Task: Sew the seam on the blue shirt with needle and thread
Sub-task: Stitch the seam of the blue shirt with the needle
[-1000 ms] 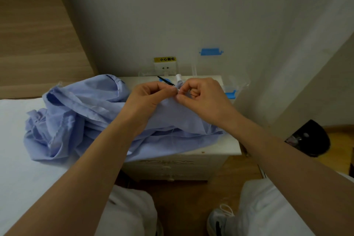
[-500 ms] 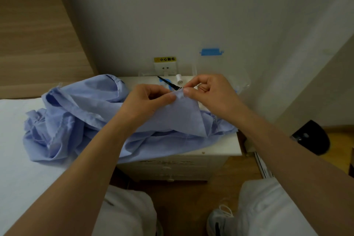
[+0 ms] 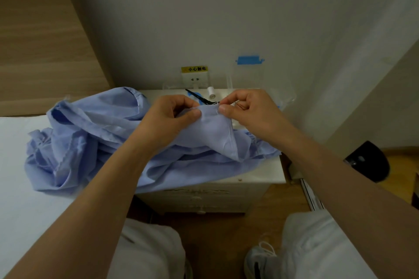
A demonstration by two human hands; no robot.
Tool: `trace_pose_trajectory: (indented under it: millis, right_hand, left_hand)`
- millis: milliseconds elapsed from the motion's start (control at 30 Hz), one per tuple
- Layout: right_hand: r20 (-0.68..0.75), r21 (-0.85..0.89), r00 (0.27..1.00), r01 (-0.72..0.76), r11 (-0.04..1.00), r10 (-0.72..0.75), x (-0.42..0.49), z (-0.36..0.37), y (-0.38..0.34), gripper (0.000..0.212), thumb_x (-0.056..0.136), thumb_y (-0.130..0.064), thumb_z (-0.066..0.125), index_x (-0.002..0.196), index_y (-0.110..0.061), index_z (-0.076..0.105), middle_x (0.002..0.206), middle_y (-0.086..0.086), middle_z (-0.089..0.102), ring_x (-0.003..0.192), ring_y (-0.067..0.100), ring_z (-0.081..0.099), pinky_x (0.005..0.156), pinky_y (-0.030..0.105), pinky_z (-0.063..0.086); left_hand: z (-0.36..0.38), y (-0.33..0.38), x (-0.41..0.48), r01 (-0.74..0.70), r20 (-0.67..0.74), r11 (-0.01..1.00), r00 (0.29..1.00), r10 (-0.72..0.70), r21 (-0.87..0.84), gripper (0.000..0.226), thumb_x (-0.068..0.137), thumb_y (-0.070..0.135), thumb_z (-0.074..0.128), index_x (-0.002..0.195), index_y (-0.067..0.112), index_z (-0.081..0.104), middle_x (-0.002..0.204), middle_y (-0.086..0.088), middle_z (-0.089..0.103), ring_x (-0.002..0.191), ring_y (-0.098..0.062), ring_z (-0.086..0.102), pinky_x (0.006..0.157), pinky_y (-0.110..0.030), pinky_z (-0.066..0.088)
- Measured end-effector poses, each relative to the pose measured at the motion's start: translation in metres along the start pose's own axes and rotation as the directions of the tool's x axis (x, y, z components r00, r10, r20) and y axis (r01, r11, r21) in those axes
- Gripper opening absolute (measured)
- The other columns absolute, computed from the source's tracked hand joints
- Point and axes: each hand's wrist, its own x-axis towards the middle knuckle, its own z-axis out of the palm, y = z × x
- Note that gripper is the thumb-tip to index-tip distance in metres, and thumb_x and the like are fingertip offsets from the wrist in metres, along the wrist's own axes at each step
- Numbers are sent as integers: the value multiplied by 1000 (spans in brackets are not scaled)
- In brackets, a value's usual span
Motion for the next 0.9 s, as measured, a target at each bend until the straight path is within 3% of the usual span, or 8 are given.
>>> trace_pose_trajectory:
  millis: [167, 333, 500, 700, 800, 900]
  right_hand:
    - [0, 8, 1000, -14, 1000, 14, -1, -1, 0, 8, 90, -14, 67, 89, -7, 71, 41, -12, 35, 41, 4, 32, 53, 15, 38]
    - [12, 11, 1000, -14, 1000, 14, -3, -1, -1, 7, 90, -15, 67, 88, -10, 71, 41, -12, 34, 41, 5, 30, 53, 18, 38]
    - [15, 11, 1000, -5, 1000, 4, -4, -1, -1, 6, 90, -16, 67, 86, -11, 70, 41, -11, 34, 40, 4, 29, 51, 14, 36]
    - [14, 82, 999, -40, 996, 39, -7, -1, -5, 11, 94, -11, 58, 104, -15, 56, 44, -9, 36, 39, 5, 30, 43, 14, 31]
    - [30, 86, 999, -31, 996, 28, -6, -2, -6, 11, 96, -6, 50, 98, -16, 55, 53, 2, 39, 45, 8, 32, 45, 17, 33]
    - [69, 42, 998, 3, 999, -6, -10, -3, -7, 10, 96, -6, 53, 93, -10, 62, 50, 1, 48, 44, 8, 40, 48, 19, 38]
  left_hand:
    - [1, 0, 0, -12, -11, 1000, 1000, 12, 10, 6, 91, 14, 63, 93, 15, 68, 87, 2, 70, 75, 2, 63, 70, -12, 51]
    - [5, 3, 0, -3, -18, 998, 1000, 1, -64, 11, 88, 20, 68, 98, 22, 71, 93, 11, 71, 85, 4, 64, 73, -10, 51]
    - [10, 6, -1, 11, -48, 991, 999, -17, -135, 6, 88, 18, 67, 87, 19, 73, 77, 12, 72, 76, 4, 65, 67, -10, 50]
    - [10, 6, -2, 27, -50, 985, 998, -36, -169, 8, 89, 15, 66, 88, 17, 73, 71, 16, 72, 72, 5, 65, 62, -8, 48]
    - [10, 5, -1, 44, -57, 982, 997, -55, -185, 11, 90, 17, 64, 86, 22, 73, 75, 13, 72, 74, 3, 65, 64, -8, 49]
    - [10, 7, -1, 47, -55, 982, 997, -58, -182, 17, 92, 17, 61, 82, 26, 72, 74, 13, 72, 73, 4, 65, 65, -8, 49]
